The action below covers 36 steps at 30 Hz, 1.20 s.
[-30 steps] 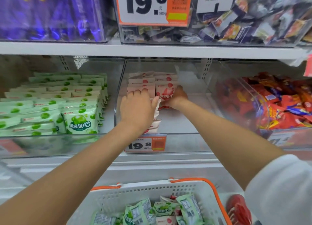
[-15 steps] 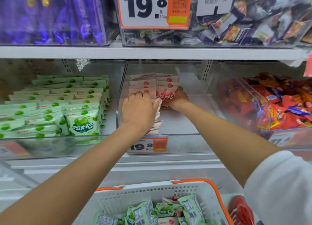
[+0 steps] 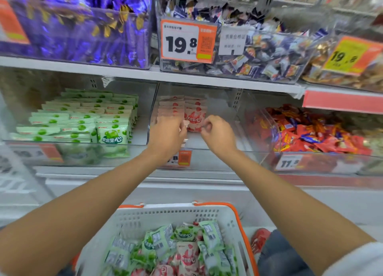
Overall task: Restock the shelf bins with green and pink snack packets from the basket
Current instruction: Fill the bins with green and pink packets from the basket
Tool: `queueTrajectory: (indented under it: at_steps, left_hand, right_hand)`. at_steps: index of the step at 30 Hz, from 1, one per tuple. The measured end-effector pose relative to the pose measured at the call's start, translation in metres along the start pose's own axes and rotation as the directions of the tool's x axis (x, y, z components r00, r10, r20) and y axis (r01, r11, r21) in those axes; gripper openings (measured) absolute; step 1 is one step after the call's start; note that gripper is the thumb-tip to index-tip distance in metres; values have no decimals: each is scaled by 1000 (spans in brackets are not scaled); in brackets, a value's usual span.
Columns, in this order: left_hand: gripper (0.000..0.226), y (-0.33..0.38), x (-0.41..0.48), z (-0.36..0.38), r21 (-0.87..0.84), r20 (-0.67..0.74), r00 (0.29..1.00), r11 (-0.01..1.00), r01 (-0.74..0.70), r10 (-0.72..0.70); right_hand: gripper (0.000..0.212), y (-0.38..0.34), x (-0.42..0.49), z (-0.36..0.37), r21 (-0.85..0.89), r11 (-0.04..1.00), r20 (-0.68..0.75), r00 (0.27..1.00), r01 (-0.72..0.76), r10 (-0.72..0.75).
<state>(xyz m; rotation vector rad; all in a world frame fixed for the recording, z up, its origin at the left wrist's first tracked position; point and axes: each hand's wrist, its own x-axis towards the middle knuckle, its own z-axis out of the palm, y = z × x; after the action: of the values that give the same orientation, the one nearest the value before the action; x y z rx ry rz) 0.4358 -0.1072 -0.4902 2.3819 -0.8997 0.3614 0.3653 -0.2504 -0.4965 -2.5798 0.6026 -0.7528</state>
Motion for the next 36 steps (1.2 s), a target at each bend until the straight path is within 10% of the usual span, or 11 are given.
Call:
queueTrajectory:
  at_steps: [4, 7, 11, 20, 23, 30, 36]
  left_hand:
    - [19, 4, -68, -5, -79, 106, 989, 990, 113, -105]
    - [21, -26, -122, 11, 22, 393, 886, 966, 259, -246]
    - [28, -82, -175, 37, 148, 659, 664, 927, 345, -352]
    - [29, -120, -195, 76, 157, 744, 541, 891, 427, -391]
    - [34, -127, -202, 82, 167, 762, 526, 899, 405, -378]
    - [27, -132, -215, 84, 200, 779, 497, 903, 382, -382]
    - [42, -100, -204, 73, -105, 749, 647, 939, 327, -142]
  right_hand:
    - [1, -12, -80, -1, 24, 994, 22, 994, 111, -111]
    - [7, 5, -137, 32, -7, 998, 317, 946, 66, -60]
    - [13, 52, -198, 87, -155, 986, 688, 710, -60, 151]
    - [16, 74, -236, 182, -308, 951, 903, 319, 19, 287]
    - [43, 81, -242, 194, -305, 949, 901, 348, 78, 260]
    - [15, 89, -244, 183, -345, 920, 865, 444, 188, 233]
    - [39, 62, -198, 114, -49, 996, 860, 510, 71, 6]
